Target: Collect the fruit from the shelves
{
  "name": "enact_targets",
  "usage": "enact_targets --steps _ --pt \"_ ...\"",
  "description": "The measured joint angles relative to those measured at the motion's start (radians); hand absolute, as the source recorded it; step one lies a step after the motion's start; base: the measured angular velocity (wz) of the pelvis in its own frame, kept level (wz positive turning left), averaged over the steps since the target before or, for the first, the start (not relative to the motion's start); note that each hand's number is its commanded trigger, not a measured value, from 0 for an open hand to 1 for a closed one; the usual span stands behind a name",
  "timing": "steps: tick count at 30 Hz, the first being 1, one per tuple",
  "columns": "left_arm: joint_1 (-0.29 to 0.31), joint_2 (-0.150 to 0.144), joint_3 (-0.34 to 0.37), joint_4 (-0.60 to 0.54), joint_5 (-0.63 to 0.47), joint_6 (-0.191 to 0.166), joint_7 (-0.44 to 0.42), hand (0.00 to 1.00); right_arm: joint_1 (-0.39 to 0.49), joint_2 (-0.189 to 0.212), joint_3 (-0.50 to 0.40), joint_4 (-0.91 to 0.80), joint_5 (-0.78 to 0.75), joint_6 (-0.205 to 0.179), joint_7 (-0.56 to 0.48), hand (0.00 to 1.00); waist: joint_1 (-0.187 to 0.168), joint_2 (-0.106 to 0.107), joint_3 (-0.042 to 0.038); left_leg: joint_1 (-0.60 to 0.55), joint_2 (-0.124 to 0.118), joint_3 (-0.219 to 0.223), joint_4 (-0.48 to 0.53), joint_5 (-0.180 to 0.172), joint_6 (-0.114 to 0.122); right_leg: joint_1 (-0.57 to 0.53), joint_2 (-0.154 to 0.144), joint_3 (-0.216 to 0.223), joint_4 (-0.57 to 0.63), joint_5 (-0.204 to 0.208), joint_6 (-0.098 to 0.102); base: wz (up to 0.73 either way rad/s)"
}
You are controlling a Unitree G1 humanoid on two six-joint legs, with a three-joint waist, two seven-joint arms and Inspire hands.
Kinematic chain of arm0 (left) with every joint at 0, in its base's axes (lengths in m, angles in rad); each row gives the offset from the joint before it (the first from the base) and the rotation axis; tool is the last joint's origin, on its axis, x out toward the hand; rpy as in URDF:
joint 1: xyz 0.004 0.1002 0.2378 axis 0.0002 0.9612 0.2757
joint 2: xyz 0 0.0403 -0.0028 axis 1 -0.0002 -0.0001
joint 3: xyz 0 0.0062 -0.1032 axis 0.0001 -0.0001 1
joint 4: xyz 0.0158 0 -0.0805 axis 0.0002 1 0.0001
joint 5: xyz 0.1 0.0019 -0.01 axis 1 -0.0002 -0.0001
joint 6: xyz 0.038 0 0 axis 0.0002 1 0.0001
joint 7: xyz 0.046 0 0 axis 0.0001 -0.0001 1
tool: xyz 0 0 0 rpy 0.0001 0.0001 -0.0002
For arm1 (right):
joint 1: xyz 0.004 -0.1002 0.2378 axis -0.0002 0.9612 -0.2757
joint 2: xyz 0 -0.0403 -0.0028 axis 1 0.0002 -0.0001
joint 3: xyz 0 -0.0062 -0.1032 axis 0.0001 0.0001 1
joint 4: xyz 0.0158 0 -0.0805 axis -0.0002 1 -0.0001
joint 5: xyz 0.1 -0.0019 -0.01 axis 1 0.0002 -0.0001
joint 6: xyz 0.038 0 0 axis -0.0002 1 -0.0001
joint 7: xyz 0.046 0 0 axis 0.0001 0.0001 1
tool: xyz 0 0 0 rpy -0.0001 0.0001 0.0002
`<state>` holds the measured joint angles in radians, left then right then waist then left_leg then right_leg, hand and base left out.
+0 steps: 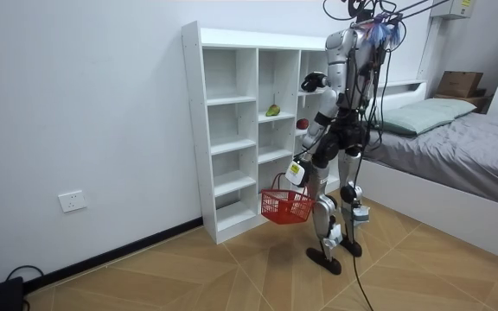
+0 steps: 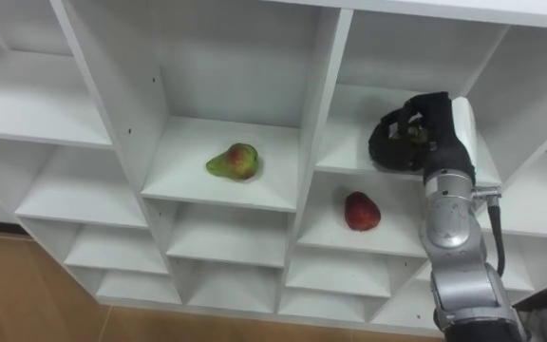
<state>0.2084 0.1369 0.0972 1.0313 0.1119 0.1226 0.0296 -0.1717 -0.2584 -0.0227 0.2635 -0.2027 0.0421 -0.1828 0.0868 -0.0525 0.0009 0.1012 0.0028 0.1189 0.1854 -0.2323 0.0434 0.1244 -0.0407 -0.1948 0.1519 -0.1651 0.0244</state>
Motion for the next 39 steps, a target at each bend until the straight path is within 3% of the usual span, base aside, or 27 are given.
enact_targets --steps 4,9,21,32,39 --pt "-0.001 0.000 -0.002 -0.002 -0.002 0.000 0.000 1.00 0.000 -0.001 0.002 0.003 0.000 -0.002 0.000 1.00 0.000 -0.003 -0.0010 0.000 0.000 0.001 0.000 0.000 0.000 0.000 0.000 -0.001 0.000 0.000 0.000 0.00" --pt "-0.007 0.001 -0.003 -0.002 -0.024 -0.006 0.000 1.00 -0.001 -0.004 0.003 0.036 0.000 -0.031 -0.011 1.00 0.001 -0.010 0.0008 0.000 0.000 0.001 0.002 0.000 0.000 0.001 -0.001 -0.001 0.001 0.000 0.000 0.00" --pt "-0.033 -0.007 -0.024 -0.036 -0.048 -0.020 0.000 1.00 -0.001 -0.003 0.001 0.040 0.020 -0.037 0.013 1.00 -0.009 -0.008 0.0034 0.010 -0.001 -0.009 0.003 0.000 0.000 0.012 -0.001 0.001 0.001 0.000 0.000 0.01" --pt "-0.045 -0.029 -0.088 -0.128 -0.099 -0.056 -0.056 1.00 -0.001 0.000 0.003 0.016 0.014 -0.049 0.034 1.00 -0.033 0.000 -0.0011 0.012 -0.001 -0.009 0.002 0.000 0.000 0.014 -0.001 0.001 0.001 0.000 0.000 0.00" --pt "-0.080 -0.036 -0.145 -0.131 -0.160 -0.059 -0.098 1.00 -0.001 0.001 0.020 -0.002 -0.005 -0.049 0.035 1.00 -0.038 -0.003 -0.0016 0.009 0.000 0.007 0.004 0.000 0.000 0.000 -0.002 0.006 0.002 0.000 0.000 -0.06"
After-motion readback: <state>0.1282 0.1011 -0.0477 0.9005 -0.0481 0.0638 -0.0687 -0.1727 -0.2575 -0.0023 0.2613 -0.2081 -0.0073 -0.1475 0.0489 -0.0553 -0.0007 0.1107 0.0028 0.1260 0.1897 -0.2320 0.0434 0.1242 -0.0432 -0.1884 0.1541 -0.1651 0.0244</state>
